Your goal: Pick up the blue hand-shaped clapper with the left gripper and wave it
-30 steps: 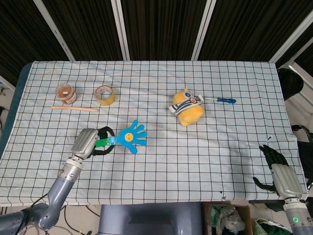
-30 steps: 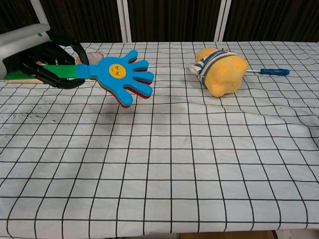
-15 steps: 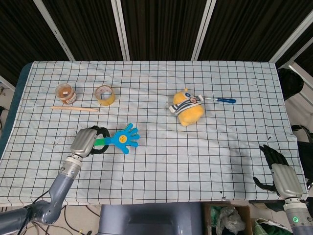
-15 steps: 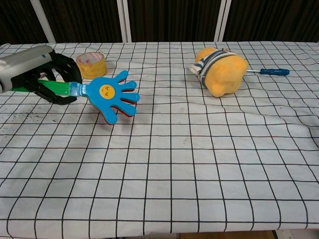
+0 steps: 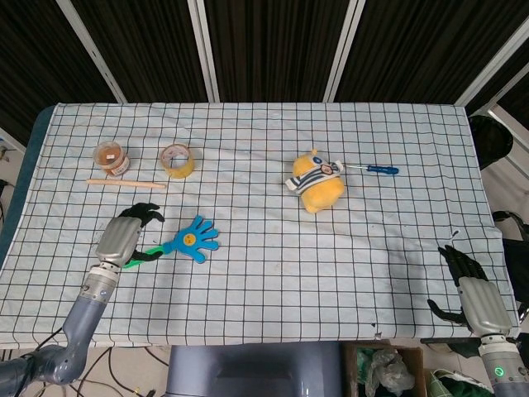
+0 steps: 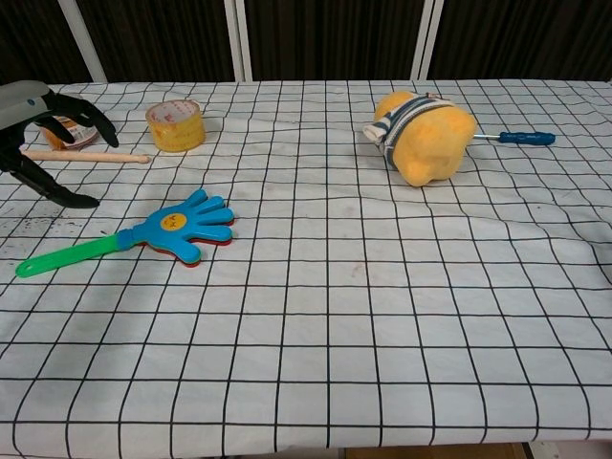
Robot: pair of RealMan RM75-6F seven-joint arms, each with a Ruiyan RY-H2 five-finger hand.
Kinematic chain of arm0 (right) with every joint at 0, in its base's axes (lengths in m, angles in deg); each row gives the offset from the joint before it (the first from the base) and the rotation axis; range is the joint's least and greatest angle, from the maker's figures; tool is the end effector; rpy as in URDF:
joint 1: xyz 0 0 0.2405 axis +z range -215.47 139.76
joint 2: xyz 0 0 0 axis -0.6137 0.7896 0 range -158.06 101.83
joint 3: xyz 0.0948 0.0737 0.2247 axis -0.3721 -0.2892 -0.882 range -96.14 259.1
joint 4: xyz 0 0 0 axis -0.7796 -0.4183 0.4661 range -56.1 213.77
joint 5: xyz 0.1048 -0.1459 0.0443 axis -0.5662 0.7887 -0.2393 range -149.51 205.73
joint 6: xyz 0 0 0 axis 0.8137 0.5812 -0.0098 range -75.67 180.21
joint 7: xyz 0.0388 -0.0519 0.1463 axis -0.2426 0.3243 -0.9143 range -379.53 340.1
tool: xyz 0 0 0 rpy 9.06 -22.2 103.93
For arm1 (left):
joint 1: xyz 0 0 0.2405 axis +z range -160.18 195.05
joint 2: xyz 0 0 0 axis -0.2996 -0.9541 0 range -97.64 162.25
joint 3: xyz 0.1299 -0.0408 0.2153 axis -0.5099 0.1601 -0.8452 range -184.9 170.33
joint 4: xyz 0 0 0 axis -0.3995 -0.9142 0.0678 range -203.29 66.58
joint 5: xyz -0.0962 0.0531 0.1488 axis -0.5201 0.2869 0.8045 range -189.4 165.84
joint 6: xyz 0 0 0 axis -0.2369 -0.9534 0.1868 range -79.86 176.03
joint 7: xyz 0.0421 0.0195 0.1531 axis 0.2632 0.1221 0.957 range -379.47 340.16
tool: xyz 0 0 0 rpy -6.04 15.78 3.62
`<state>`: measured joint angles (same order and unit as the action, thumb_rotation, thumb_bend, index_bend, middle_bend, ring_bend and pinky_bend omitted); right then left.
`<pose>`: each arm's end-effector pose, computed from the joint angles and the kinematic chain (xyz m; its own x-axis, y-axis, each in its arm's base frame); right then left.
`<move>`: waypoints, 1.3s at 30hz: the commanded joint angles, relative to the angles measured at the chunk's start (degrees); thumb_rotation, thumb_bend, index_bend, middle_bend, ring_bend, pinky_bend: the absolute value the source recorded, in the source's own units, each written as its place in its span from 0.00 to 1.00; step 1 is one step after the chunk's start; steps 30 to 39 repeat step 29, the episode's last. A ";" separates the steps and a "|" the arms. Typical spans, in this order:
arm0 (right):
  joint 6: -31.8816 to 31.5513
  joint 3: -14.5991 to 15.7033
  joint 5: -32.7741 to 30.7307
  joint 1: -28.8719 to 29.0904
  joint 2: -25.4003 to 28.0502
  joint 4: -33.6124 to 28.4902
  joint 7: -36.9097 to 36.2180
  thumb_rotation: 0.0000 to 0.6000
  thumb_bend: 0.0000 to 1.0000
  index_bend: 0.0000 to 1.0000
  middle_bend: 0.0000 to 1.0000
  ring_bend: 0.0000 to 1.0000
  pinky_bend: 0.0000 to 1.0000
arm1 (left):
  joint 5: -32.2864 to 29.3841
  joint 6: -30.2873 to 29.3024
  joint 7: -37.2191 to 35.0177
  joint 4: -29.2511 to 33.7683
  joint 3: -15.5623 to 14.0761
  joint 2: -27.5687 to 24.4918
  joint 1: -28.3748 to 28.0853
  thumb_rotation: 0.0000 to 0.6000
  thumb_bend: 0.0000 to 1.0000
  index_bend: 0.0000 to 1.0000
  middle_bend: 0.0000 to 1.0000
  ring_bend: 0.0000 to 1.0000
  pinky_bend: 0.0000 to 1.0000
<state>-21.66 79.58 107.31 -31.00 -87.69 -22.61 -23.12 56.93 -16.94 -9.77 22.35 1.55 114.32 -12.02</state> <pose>-0.2978 -0.1955 0.1665 0.2378 -0.2028 0.9499 -0.9627 0.0804 0.2582 -0.2054 0.3140 0.0556 0.2644 0.2036 0.9427 0.9559 -0.1851 -0.2281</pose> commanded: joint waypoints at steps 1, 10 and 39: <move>-0.03 -0.03 -0.06 -0.02 -0.01 0.01 0.05 1.00 0.23 0.05 0.00 0.00 0.06 | 0.33 -0.41 -0.44 0.53 0.03 -0.54 0.31 1.00 0.04 0.32 0.16 0.10 0.19; -0.24 0.04 0.39 0.01 -0.04 0.43 0.50 1.00 0.23 0.05 0.00 0.00 0.06 | 6.89 -8.38 2.07 6.37 -3.80 -7.70 5.47 1.00 0.03 0.02 0.01 0.00 0.01; -8.29 -0.85 6.57 -1.26 -4.17 7.00 2.30 1.00 0.12 0.00 0.00 0.00 0.06 | 14.39 -25.97 -3.17 5.29 -11.11 -14.44 21.55 1.00 0.03 0.00 0.00 0.00 0.00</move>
